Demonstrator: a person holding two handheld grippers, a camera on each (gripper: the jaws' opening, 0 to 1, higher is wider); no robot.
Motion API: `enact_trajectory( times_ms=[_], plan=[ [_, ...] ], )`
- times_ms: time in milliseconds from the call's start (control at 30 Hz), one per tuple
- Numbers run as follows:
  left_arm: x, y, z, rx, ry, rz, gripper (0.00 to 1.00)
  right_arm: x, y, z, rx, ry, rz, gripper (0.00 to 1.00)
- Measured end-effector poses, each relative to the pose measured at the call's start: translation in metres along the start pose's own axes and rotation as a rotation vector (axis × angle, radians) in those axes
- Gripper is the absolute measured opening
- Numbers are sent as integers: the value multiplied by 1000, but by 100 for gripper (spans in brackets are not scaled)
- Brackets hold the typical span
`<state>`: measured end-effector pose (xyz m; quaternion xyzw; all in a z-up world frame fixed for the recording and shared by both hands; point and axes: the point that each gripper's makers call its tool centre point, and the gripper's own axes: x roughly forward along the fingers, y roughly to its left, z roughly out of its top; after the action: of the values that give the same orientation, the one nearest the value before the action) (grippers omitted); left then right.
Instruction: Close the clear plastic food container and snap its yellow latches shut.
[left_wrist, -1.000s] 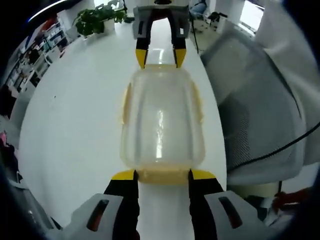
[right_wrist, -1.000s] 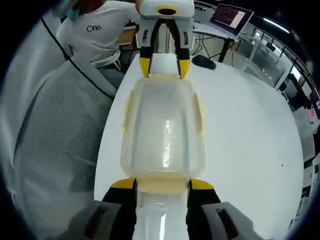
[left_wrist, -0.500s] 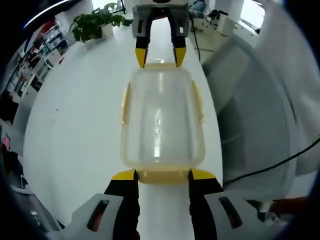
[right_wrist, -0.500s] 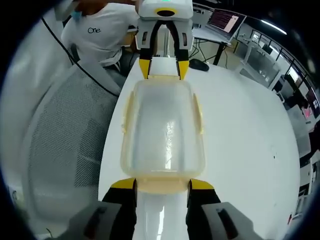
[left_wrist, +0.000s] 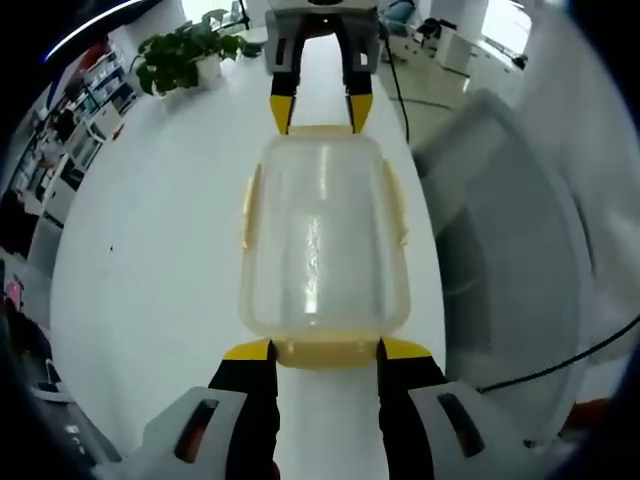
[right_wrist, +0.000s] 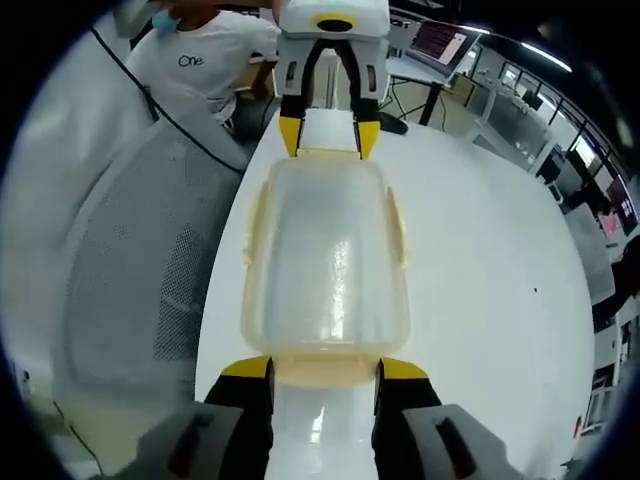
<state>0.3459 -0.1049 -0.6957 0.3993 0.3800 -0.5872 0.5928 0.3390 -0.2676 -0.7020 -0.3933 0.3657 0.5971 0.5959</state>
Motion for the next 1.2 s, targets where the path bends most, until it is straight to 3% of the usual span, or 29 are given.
enact_trajectory(
  times_ms=[667, 1200],
  plan=[
    [37, 7, 64, 10, 5, -3, 36, -25, -3, -66, 2, 9, -2, 37],
    [71, 13, 85, 41, 12, 3, 36, -19, -4, -106, 18, 38, -8, 37]
  ],
)
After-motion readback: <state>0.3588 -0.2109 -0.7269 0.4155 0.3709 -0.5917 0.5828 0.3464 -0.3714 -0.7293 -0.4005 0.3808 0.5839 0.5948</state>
